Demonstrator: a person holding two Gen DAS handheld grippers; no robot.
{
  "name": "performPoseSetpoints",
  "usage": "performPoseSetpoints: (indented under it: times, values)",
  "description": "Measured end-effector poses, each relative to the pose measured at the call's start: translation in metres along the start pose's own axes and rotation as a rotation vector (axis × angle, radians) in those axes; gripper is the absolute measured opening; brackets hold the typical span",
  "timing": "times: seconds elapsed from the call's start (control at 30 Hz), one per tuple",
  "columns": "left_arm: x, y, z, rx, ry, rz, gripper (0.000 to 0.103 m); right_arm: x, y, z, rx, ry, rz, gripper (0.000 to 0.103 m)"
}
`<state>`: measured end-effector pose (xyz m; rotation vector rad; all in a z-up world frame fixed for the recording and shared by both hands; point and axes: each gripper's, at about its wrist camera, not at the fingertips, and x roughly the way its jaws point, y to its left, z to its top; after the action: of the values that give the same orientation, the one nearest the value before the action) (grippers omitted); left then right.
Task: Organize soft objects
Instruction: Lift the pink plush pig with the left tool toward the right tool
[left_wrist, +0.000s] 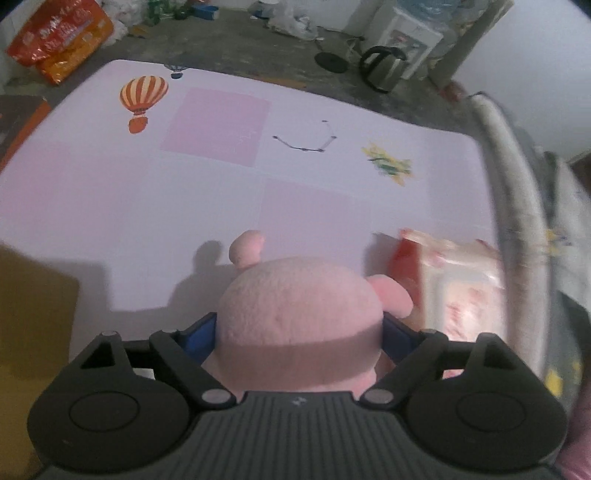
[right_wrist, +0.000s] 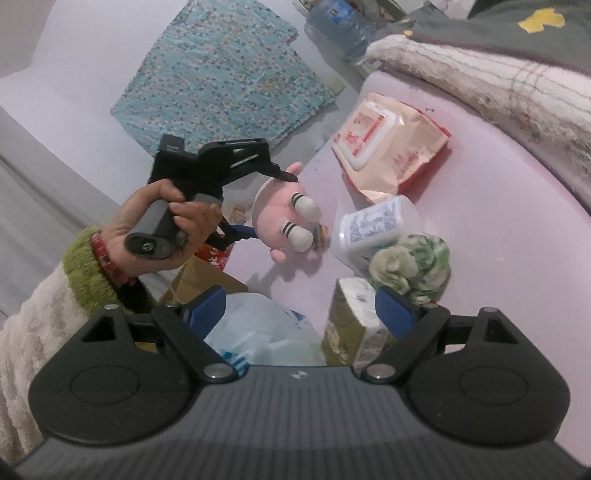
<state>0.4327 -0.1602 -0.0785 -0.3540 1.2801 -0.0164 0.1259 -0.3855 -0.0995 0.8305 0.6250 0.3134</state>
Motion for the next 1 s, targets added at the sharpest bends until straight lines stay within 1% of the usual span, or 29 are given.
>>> performPoseSetpoints:
  times: [0.13,0.2,0.3,0.43,0.57,0.63,0.67,0.7,0.77,0.8,0.9,1.0]
  values:
    - [-0.049,-0.011,-0.024,0.048,0.015,-0.129,0.09,-0.01,0.013,0.003,-0.009,-0.048,0.042,0.088]
    - [-0.081,-0.017,-0.04,0.1,0.013,-0.198,0.09,-0.018,0.024,0.006,-0.024,-0.081,0.077,0.088]
    - [-0.136,-0.026,-0.071,0.199,-0.017,-0.293,0.09,-0.031,0.048,0.01,-0.065,-0.137,0.141,0.088]
    - [-0.201,-0.027,-0.112,0.293,-0.071,-0.383,0.09,-0.057,0.085,0.015,-0.128,-0.223,0.234,0.088]
    - [-0.247,-0.01,-0.149,0.34,-0.113,-0.427,0.09,-0.078,0.122,0.014,-0.188,-0.277,0.329,0.088]
    - [-0.261,0.001,-0.164,0.343,-0.122,-0.444,0.09,-0.084,0.139,0.013,-0.226,-0.279,0.356,0.09]
    - [-0.27,0.009,-0.173,0.345,-0.135,-0.451,0.09,-0.085,0.149,0.011,-0.246,-0.275,0.363,0.093]
    - [-0.277,0.015,-0.179,0.344,-0.155,-0.453,0.09,-0.085,0.159,0.008,-0.267,-0.271,0.362,0.095]
    - [-0.29,0.034,-0.189,0.334,-0.188,-0.471,0.09,-0.083,0.173,0.004,-0.301,-0.26,0.366,0.095]
    - [-0.296,0.045,-0.193,0.316,-0.192,-0.486,0.09,-0.082,0.181,0.0,-0.314,-0.251,0.365,0.095]
    - [-0.308,0.078,-0.206,0.276,-0.21,-0.5,0.09,-0.073,0.203,-0.011,-0.346,-0.205,0.368,0.095]
    - [-0.311,0.112,-0.215,0.218,-0.219,-0.506,0.09,-0.058,0.228,-0.028,-0.383,-0.126,0.375,0.095]
